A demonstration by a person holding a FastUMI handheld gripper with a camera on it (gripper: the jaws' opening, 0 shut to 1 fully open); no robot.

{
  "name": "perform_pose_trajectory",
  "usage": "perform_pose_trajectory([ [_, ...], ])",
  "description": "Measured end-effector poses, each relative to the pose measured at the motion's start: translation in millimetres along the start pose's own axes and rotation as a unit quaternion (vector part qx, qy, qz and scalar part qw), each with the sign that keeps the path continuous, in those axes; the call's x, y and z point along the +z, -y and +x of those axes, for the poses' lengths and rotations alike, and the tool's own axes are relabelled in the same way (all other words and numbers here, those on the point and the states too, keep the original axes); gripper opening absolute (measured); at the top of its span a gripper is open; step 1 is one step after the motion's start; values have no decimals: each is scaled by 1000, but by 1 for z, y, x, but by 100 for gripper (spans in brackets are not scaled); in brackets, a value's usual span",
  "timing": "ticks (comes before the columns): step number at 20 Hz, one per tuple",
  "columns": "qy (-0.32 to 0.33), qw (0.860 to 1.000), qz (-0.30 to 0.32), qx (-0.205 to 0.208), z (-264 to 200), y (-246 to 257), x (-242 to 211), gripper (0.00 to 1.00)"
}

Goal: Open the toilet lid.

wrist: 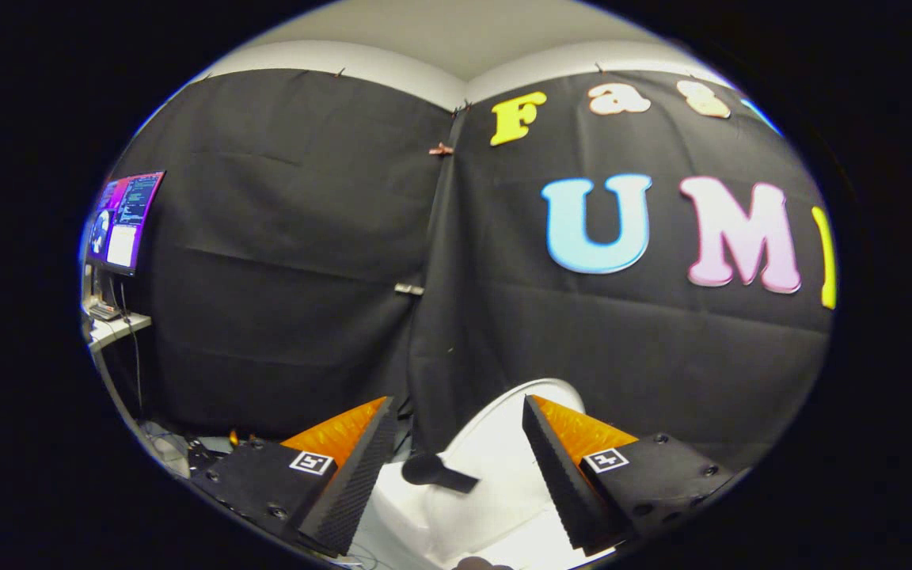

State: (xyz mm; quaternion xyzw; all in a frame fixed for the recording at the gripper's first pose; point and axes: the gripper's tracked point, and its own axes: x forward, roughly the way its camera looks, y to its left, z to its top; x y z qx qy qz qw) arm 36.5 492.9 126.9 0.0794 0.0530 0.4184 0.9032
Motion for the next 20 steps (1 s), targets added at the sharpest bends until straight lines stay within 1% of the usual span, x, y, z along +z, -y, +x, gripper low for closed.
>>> perform_pose_trajectory([
  [2,32,998,-10,-57,-29,49,16,99],
  [4,42,992,-11,-117,-59,107,17,98],
  [7,49,980,-1,-192,-118,188,1,98],
  [9,34,970,-3,-241,-156,241,-22,98],
  [11,23,958,-2,-286,-195,281,-45,98],
  [13,18,948,-9,-318,-236,306,-62,98],
  [15,9,941,-28,-338,-270,320,-80,99],
  [17,2,936,-42,-349,-293,327,-93,99],
  [20,6,930,-52,-363,-314,333,-101,98],
])
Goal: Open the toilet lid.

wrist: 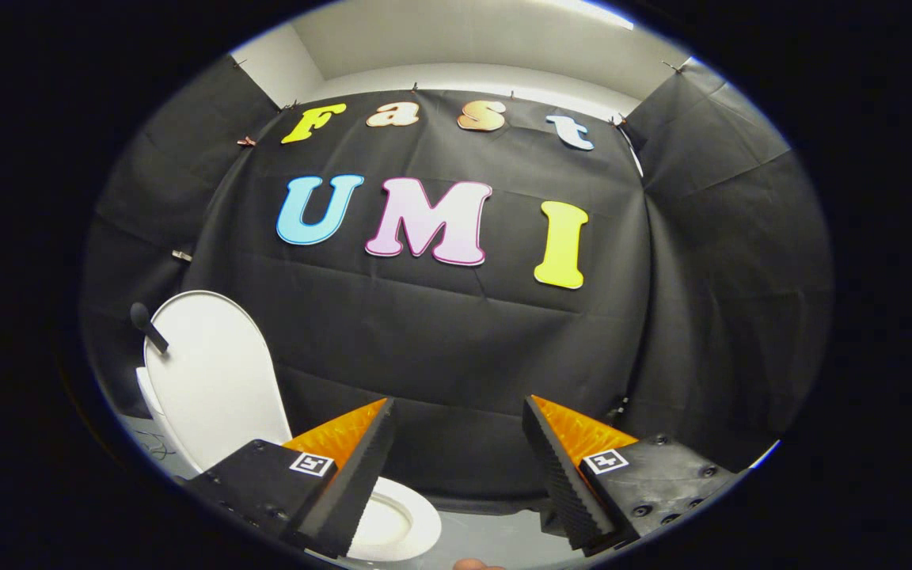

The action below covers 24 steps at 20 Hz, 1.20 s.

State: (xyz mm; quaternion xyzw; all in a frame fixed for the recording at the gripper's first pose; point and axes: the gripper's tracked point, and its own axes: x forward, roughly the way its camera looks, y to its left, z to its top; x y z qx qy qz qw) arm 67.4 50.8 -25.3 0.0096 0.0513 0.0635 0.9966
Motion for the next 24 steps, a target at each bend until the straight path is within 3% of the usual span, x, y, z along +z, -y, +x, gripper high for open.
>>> perform_pose_trajectory([
  [9,-2,999,29,-31,-7,24,-28,98],
  [24,-10,1000,16,-18,-12,15,-41,98],
])
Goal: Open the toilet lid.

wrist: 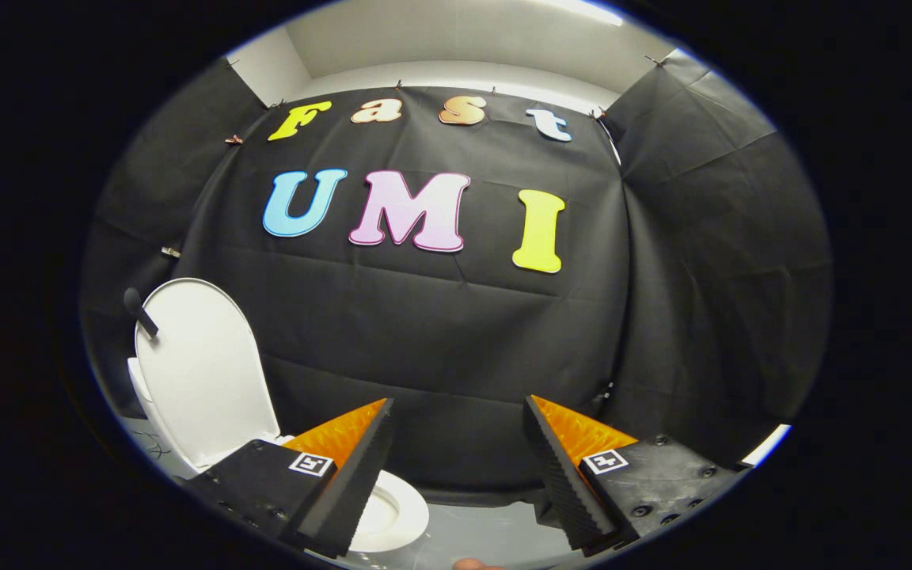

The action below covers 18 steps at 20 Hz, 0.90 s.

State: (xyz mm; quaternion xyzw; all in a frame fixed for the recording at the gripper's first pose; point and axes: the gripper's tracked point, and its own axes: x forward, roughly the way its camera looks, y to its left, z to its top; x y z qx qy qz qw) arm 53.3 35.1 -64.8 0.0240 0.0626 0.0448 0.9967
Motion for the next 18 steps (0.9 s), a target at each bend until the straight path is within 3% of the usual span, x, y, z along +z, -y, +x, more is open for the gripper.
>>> perform_pose_trajectory([
  [18,8,1000,15,-12,0,9,2,98],
])
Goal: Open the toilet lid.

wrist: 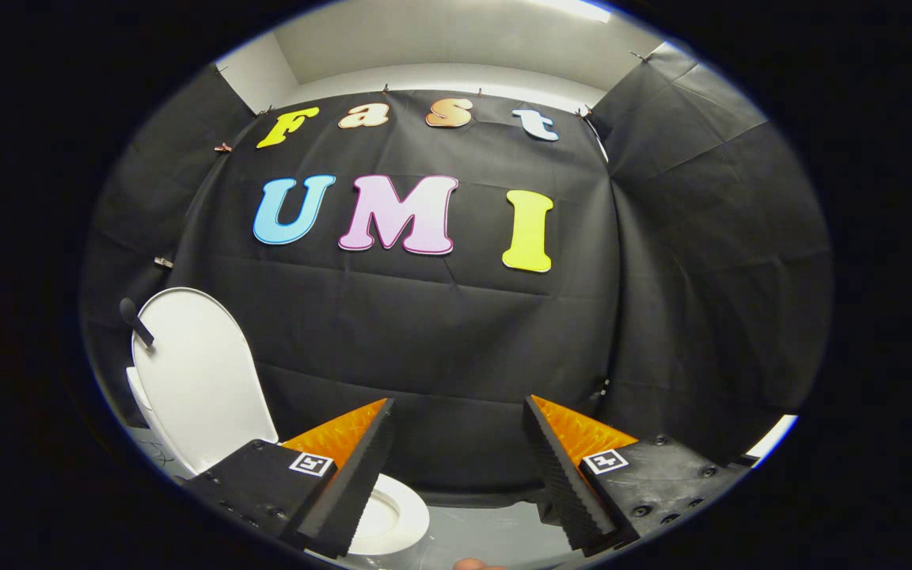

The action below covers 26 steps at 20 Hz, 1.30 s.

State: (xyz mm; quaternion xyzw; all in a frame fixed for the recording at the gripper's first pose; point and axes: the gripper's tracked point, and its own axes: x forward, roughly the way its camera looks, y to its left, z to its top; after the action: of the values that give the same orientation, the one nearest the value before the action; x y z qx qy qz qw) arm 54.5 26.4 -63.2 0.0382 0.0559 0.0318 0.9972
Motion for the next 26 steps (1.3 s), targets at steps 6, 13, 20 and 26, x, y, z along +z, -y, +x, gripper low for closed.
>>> perform_pose_trajectory([
  [6,3,1000,1,0,-1,-2,3,98],
  [13,2,1000,3,0,-2,-1,3,98],
  [20,0,1000,2,5,-3,-4,1,98],
  [26,-1,1000,5,16,-4,-10,2,98],
])
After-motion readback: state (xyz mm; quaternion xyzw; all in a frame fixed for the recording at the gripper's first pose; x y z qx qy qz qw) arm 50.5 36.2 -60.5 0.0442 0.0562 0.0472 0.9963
